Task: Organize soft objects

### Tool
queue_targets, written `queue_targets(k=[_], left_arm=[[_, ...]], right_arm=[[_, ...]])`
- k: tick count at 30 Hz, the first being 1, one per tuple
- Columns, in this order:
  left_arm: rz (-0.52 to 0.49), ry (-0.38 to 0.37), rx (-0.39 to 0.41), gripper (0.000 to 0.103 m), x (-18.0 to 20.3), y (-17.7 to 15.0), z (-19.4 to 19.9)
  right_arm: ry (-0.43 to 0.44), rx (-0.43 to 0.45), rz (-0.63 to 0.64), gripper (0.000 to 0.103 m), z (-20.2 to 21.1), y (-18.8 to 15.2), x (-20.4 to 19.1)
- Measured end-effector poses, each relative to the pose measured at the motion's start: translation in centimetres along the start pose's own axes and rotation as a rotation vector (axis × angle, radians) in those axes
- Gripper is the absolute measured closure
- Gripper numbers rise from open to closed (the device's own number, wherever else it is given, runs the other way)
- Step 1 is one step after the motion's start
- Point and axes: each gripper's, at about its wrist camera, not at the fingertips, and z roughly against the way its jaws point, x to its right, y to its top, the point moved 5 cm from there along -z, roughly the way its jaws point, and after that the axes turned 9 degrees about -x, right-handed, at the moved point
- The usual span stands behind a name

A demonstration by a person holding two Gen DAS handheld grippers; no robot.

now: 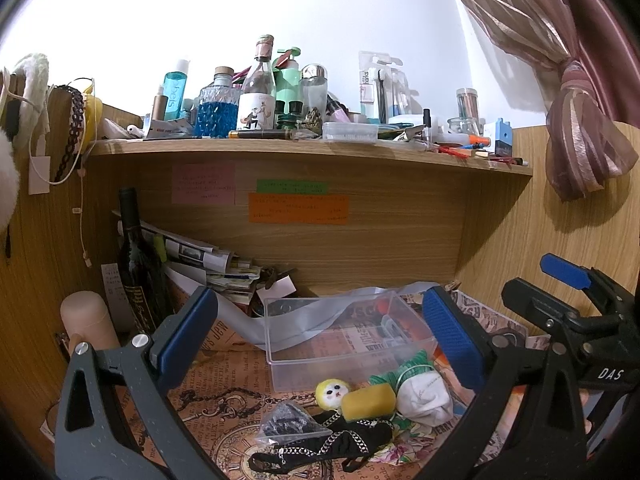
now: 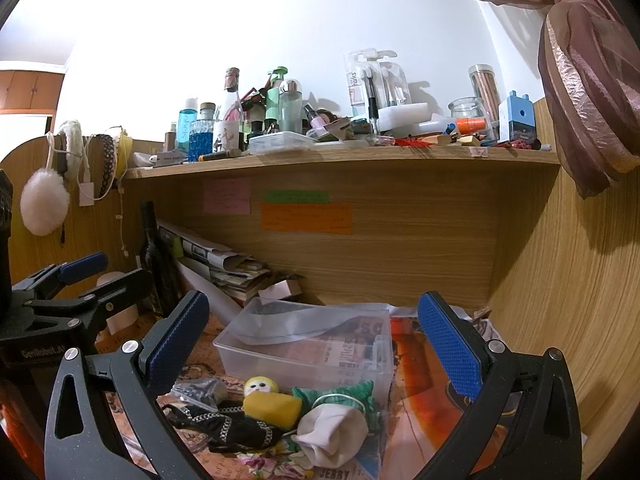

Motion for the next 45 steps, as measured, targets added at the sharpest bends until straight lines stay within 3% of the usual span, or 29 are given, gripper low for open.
queue_targets(k=[17,21,34,36,38,43,45], left_arm=[[-0.001,-0.001,-0.004,0.000,0.2,-0.1,0.0],[-0.006,-0.016,-0.045,0.000,0.1,-0.7,-1.0],[0.045,-0.067,-0.374,0.000,-2.3,-8.0,-8.9],[0.043,-0.082,-0.406,0.013,-1.8,-8.7,-9.7],[0.030,-0.104,-0.444,0.021,-1.0,-9.3,-10.6],[0.007,-0.159,-0.479,0.021,1.0,-10.1,-12.0],[-0.005,-0.178,-0.498,0.023,1.7,-10.4,-12.7]], right_arm=[[0.009,0.001,-0.007,0.000,0.1,0.0,-0.2],[0.004,-0.019,-0.007,0.000,-0.4,-0.4,0.0],[-0.028,-0.319,0.000,0.000,-6.4,-6.8,3.1],[-0.013,-0.360,-0.004,0.000,-7.3,-7.8,3.2],[0.005,-0.402,-0.020,0.007,-8.1,-8.8,3.6],[0.076,-0.490,-0.072,0.025,-10.0,-10.9,3.9],[0.098,-0.508,-0.079,0.027,-10.4,-11.3,3.7]])
